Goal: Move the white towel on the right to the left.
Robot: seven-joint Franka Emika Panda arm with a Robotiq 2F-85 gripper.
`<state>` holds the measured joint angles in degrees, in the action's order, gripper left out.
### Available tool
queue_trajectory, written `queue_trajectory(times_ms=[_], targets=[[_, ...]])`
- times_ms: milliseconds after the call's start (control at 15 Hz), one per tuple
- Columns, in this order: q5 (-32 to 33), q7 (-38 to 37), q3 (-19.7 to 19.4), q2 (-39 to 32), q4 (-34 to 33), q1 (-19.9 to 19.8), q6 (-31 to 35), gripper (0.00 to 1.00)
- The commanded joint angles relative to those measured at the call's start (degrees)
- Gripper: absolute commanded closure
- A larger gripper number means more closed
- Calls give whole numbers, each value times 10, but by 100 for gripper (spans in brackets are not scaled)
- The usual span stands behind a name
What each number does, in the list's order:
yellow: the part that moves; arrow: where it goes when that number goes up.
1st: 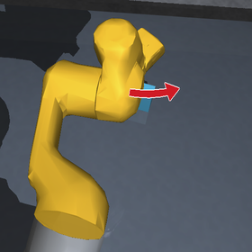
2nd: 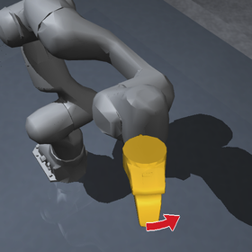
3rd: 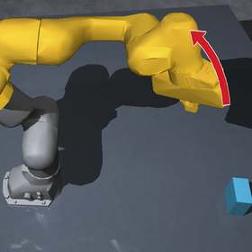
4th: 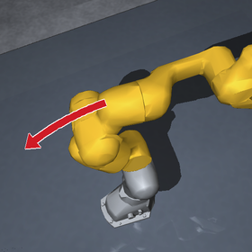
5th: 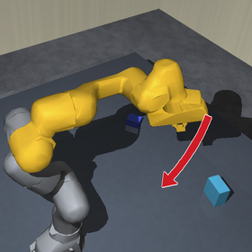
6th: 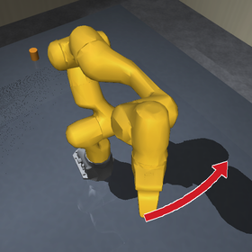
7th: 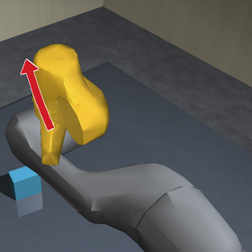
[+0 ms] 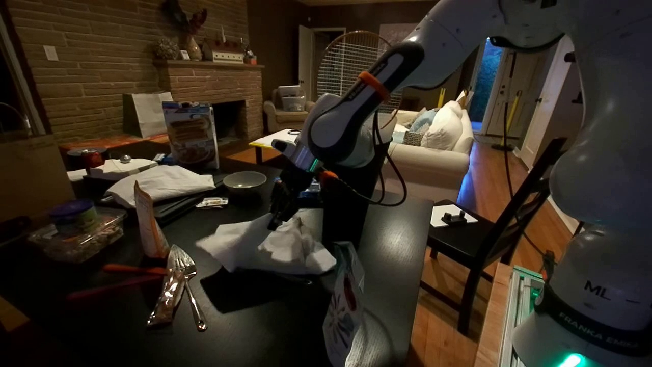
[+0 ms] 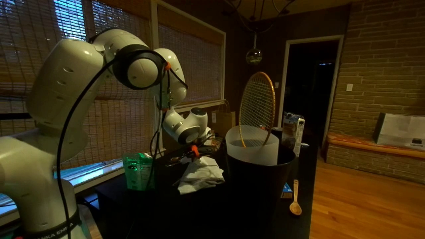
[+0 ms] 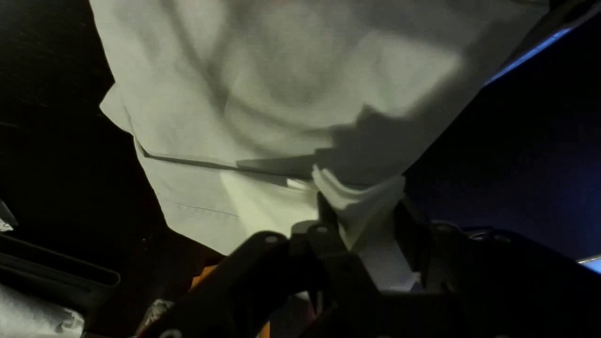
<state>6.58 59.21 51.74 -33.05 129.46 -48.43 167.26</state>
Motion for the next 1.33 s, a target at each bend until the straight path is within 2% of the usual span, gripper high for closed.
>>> queue_trajectory(times_ms=[0,267,333,600,667,733,933,1267], targets=[[-42,4,16,32,1,-19,-38,31],[-89,19,31,108,31,-55,-118,4],[-106,38,42,124,39,-71,-131,1],[-203,107,77,196,67,-122,-141,0],[-195,109,108,170,61,-154,-130,0],[-169,85,72,151,46,-116,-132,0],[-174,90,99,158,53,-144,-132,0],[-175,90,100,158,54,-145,-132,0]])
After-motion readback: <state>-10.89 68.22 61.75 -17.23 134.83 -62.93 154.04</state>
